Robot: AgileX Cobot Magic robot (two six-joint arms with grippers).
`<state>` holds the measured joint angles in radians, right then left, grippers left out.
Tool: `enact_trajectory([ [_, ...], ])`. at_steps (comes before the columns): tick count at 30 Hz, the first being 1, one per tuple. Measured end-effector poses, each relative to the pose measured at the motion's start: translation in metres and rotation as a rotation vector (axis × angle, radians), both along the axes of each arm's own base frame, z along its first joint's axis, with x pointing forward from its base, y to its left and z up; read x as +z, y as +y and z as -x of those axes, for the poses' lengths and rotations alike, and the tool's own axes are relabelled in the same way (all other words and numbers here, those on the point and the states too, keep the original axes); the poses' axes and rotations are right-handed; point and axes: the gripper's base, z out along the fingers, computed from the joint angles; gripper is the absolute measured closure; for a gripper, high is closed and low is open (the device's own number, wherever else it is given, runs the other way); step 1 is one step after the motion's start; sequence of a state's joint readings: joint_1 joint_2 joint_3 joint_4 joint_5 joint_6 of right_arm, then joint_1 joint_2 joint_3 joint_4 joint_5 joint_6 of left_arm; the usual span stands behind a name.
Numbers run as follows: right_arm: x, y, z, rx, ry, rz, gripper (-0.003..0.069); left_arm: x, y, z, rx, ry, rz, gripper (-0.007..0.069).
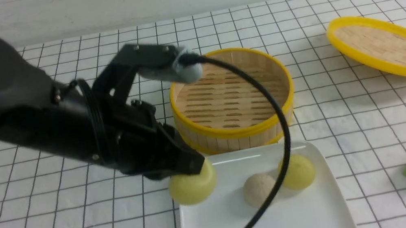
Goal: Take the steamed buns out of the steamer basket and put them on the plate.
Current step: Use the left arm to put the steamed stuffed bun into the plate
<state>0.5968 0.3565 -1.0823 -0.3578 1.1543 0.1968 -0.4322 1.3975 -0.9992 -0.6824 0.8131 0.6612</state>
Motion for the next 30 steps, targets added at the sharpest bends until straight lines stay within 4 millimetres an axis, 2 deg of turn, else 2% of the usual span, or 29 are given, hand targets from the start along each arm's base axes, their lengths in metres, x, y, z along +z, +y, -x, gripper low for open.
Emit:
enact_trajectory([
  [1,0.0,0.0,0.0,0.0,0.0,0.0,0.0192,-0.011,0.001,0.002,0.007,0.005,-0.001,0.0605],
  [2,0.0,0.0,0.0,0.0,0.0,0.0,0.0192,-0.011,0.001,0.001,0.009,-0.001,0.002,0.0605],
  [4,0.0,0.0,0.0,0.0,0.002,0.001,0.0192,-0.034,0.001,0.001,0.024,-0.005,0.014,0.0603],
  [14,0.0,0.0,0.0,-0.001,0.003,0.001,0.0192,-0.068,-0.012,-0.021,0.013,-0.049,0.074,0.0603],
  [19,-0.002,0.0,0.0,-0.004,0.017,0.005,0.0192,-0.093,-0.016,-0.032,0.012,-0.047,0.045,0.0603],
  [23,-0.003,-0.001,0.001,-0.005,0.035,0.009,0.0192,-0.101,-0.016,-0.037,0.004,-0.067,0.014,0.0603],
  [30,-0.004,0.0,0.001,-0.003,0.041,0.008,0.0193,-0.103,-0.015,-0.039,0.009,-0.094,0.005,0.0585],
])
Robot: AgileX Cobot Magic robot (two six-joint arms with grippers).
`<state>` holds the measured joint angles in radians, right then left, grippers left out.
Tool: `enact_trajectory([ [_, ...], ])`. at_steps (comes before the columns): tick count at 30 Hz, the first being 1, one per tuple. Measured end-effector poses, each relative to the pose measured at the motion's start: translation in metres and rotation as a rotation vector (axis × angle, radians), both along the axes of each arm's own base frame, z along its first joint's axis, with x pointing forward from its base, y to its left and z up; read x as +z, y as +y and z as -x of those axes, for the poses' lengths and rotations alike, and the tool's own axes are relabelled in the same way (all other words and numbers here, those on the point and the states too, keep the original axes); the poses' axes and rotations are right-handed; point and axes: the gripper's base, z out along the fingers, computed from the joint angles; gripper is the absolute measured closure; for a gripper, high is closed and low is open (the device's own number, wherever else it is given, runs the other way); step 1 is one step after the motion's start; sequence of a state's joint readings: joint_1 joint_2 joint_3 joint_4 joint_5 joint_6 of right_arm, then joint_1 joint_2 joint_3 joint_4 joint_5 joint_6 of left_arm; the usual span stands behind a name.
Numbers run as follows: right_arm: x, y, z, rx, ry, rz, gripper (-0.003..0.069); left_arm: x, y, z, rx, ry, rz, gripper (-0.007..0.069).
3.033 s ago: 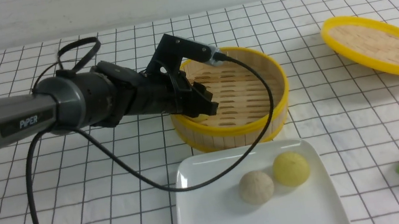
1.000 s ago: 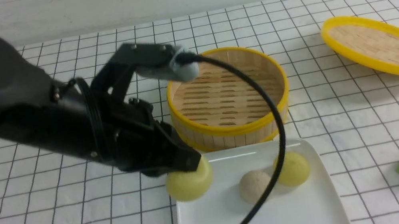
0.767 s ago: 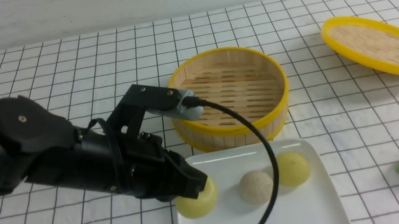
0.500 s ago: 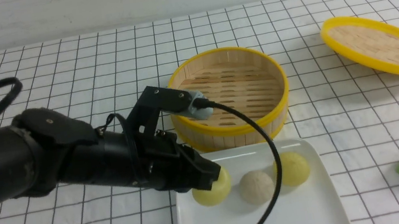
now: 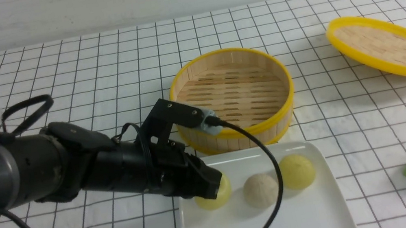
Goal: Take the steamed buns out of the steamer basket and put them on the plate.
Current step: Use the left arm to put the steamed stuffed bun into the plate
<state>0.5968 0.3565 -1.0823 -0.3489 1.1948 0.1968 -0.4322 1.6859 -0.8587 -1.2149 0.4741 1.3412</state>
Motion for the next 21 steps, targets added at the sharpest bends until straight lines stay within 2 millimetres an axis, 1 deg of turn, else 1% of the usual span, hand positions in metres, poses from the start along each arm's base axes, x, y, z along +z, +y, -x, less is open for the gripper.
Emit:
enact_trajectory([
  [1,0.0,0.0,0.0,0.0,0.0,0.0,0.0194,0.0,0.0,0.0,0.002,0.0,0.0,0.0584],
  [5,0.0,0.0,0.0,0.002,0.001,-0.001,0.0194,0.0,0.0,0.0,-0.01,-0.014,-0.005,0.0504],
  [6,0.0,0.0,0.0,0.002,0.001,-0.001,0.0194,0.0,0.0,0.0,-0.011,-0.014,-0.005,0.0499],
  [7,0.0,0.0,0.0,0.003,0.001,-0.002,0.0194,0.0,0.0,0.0,-0.012,-0.015,-0.006,0.0472],
  [8,0.0,0.0,0.0,0.003,0.001,-0.002,0.0194,0.0,0.0,0.0,-0.012,-0.017,-0.006,0.0419],
  [9,0.0,0.0,0.0,0.003,0.001,-0.002,0.0194,0.0,0.0,-0.001,-0.008,-0.017,-0.005,0.039],
  [10,0.0,0.0,0.0,0.003,0.001,-0.002,0.0194,0.0,0.0,-0.001,-0.007,-0.016,-0.004,0.039],
  [11,0.0,0.0,0.0,0.003,0.001,-0.002,0.0194,0.0,0.0,-0.001,-0.001,-0.015,0.0,0.0354],
  [13,0.0,0.0,0.0,0.003,0.002,-0.003,0.0194,0.001,0.0,-0.001,0.014,-0.01,0.013,0.0316],
  [17,0.0,0.001,0.0,0.006,0.003,-0.005,0.0194,0.003,-0.001,-0.002,0.048,0.003,0.047,0.0297],
  [19,0.0,0.001,0.0,0.007,0.004,-0.005,0.0194,0.009,-0.002,-0.002,0.065,-0.002,0.073,0.0296],
  [21,0.0,0.001,0.0,0.007,0.004,-0.005,0.0194,0.03,-0.001,0.001,0.073,-0.053,0.115,0.0295],
])
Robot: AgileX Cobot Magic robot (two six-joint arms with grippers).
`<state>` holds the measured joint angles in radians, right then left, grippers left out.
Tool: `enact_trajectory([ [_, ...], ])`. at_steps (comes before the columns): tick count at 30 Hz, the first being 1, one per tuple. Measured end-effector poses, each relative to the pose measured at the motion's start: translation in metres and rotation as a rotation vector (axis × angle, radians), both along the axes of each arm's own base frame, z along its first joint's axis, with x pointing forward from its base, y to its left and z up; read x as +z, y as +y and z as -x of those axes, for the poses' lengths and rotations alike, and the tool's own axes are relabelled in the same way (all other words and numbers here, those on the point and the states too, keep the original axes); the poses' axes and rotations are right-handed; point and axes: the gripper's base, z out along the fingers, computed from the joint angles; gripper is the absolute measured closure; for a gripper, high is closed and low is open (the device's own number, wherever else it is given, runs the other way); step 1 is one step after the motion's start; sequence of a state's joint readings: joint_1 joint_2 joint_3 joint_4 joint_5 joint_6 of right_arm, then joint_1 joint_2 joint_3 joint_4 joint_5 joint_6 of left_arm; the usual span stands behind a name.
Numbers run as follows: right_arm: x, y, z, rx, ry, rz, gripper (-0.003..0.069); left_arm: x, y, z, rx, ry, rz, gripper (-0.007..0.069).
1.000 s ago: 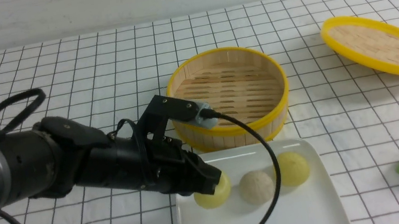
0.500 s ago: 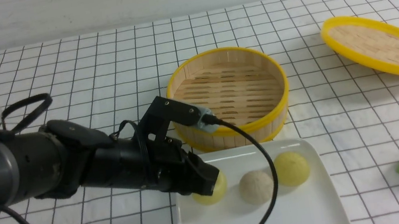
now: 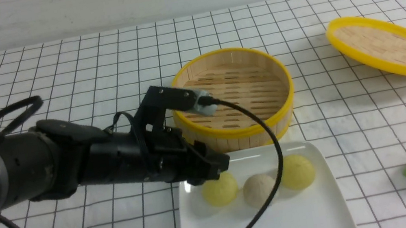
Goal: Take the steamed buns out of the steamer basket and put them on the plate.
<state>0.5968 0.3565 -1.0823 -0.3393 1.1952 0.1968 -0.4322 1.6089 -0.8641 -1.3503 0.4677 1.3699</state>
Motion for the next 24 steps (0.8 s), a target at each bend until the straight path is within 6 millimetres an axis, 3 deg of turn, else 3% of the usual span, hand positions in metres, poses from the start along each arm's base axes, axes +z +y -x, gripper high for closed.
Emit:
enact_trajectory([
  [5,0.002,0.001,0.0,0.005,-0.017,-0.007,0.0194,0.065,0.008,0.014,-0.003,-0.222,0.067,0.0293],
  [7,0.002,0.001,-0.001,0.007,-0.026,-0.01,0.0194,0.076,0.011,0.019,0.003,-0.268,0.075,0.0293],
  [10,0.006,0.002,-0.001,0.017,-0.067,-0.025,0.0194,0.118,0.026,0.039,0.054,-0.433,0.1,0.0293],
  [12,0.007,0.002,-0.002,0.02,-0.079,-0.029,0.0194,0.128,0.032,0.045,0.073,-0.484,0.099,0.0293],
  [16,0.011,0.004,-0.002,0.03,-0.117,-0.043,0.0194,0.174,0.058,0.078,0.148,-0.733,0.072,0.0293],
  [24,0.013,-0.002,-0.004,-0.02,-0.155,0.002,0.0194,0.226,0.1,0.141,0.303,-1.025,0.137,0.0293],
])
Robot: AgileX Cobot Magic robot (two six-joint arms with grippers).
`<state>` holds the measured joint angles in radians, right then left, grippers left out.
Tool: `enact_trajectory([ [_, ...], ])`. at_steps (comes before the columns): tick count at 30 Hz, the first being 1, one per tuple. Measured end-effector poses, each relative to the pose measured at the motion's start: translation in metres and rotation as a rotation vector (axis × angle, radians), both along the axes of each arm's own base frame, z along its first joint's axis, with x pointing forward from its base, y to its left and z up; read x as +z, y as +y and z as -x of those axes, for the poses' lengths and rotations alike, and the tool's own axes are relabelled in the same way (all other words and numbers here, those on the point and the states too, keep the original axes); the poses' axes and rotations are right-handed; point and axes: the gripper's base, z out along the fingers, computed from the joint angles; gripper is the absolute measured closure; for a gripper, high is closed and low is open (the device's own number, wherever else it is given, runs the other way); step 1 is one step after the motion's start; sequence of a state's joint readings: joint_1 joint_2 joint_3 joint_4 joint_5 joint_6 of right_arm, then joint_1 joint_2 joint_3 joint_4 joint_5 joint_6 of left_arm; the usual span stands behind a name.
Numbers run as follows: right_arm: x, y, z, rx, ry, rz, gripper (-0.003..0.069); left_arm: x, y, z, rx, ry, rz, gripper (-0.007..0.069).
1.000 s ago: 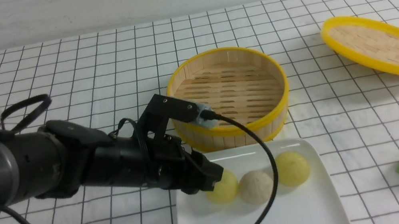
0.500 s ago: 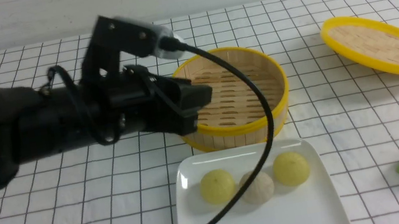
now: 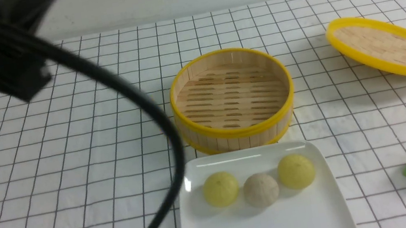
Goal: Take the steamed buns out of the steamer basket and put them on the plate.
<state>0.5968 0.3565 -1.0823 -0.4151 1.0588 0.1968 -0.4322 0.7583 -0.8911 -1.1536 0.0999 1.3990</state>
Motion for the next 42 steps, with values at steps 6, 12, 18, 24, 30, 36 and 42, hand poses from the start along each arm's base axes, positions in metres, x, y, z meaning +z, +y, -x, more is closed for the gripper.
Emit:
enact_trajectory([
  [6,0.0,-0.005,0.005,-0.019,-0.023,-0.024,0.0195,0.007,0.027,0.031,0.124,-0.118,0.085,0.0314],
  [12,0.002,-0.01,0.012,-0.019,-0.066,-0.066,0.0195,-0.028,0.03,0.032,0.141,-0.049,0.082,0.0352],
  [18,0.002,-0.014,0.021,-0.005,-0.101,-0.1,0.0195,-0.056,0.027,0.027,0.137,0.039,0.077,0.0366],
  [24,-0.001,-0.013,0.03,0.064,-0.086,-0.166,0.0195,-0.062,0.028,0.025,0.144,0.079,0.123,0.0371],
  [30,-0.009,-0.015,0.037,0.081,-0.032,-0.148,0.0195,-0.062,0.03,0.024,0.143,0.125,0.213,0.0371],
  [36,-0.021,-0.027,0.056,0.081,-0.016,-0.158,0.0195,-0.063,0.034,0.023,0.172,0.186,0.347,0.0371],
  [42,-0.033,-0.038,0.07,0.077,0.007,-0.12,0.0202,-0.066,0.045,0.02,0.278,0.252,0.5,0.0372],
])
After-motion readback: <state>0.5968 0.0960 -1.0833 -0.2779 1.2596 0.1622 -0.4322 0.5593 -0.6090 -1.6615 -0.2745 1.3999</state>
